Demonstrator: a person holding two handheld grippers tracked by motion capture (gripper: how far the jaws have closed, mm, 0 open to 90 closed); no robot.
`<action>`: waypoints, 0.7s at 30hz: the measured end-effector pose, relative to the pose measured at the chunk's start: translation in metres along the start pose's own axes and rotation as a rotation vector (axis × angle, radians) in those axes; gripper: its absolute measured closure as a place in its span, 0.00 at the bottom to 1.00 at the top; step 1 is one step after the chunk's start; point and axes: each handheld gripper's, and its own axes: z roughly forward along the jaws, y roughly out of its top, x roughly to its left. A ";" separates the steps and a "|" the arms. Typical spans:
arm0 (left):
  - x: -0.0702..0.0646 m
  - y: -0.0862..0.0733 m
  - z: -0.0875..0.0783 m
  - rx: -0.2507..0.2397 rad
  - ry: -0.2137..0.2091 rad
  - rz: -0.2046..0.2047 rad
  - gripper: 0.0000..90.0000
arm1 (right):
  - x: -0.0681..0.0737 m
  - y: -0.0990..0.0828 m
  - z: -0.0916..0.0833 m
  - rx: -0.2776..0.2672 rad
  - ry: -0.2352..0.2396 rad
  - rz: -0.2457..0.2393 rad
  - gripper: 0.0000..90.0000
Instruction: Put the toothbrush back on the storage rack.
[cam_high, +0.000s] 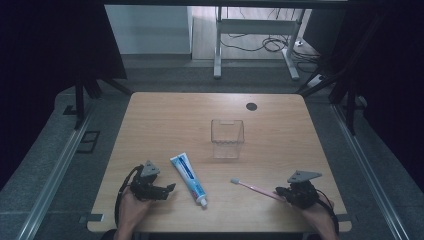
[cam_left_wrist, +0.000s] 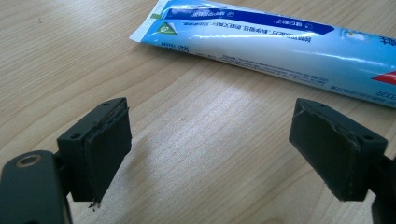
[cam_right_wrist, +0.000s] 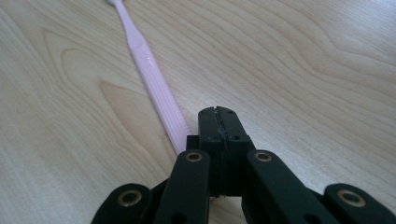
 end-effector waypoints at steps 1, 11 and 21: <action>0.000 0.000 0.000 0.000 -0.001 0.003 0.14 | 0.001 0.000 0.000 0.001 0.004 -0.003 1.00; -0.001 0.000 0.001 0.007 -0.001 0.015 0.14 | 0.012 -0.001 -0.001 0.020 0.028 -0.022 1.00; -0.002 0.000 0.000 0.006 0.005 0.014 0.14 | 0.014 -0.001 -0.005 0.016 0.026 -0.023 1.00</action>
